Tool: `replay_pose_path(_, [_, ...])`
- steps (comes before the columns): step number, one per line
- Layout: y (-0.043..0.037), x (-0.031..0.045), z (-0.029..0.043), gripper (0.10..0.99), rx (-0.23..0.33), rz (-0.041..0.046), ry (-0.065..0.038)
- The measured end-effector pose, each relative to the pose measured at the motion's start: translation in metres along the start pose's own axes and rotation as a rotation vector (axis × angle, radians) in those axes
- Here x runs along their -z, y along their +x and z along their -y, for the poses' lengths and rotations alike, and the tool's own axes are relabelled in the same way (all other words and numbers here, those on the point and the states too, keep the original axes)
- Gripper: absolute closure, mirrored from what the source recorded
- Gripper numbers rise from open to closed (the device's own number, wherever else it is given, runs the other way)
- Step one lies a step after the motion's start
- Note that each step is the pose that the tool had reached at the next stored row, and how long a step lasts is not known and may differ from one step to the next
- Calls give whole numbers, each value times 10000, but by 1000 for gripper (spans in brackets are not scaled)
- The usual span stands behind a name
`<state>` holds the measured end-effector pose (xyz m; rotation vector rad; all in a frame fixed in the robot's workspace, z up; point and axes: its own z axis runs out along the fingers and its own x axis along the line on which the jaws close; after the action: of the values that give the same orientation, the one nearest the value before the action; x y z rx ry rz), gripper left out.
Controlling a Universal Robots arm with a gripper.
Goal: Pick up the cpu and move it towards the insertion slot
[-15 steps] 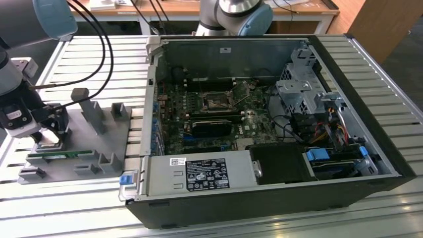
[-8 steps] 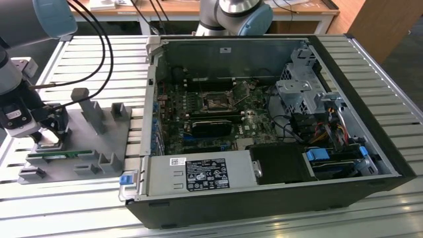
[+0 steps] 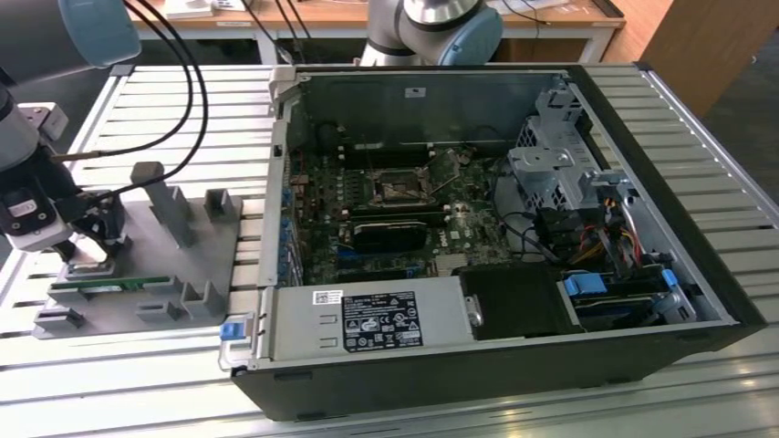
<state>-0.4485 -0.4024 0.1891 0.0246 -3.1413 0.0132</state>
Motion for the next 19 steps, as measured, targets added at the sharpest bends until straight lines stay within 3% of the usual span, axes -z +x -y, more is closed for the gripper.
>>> replay_pose_path(19, [0, 64, 1, 541, 0, -3, 1])
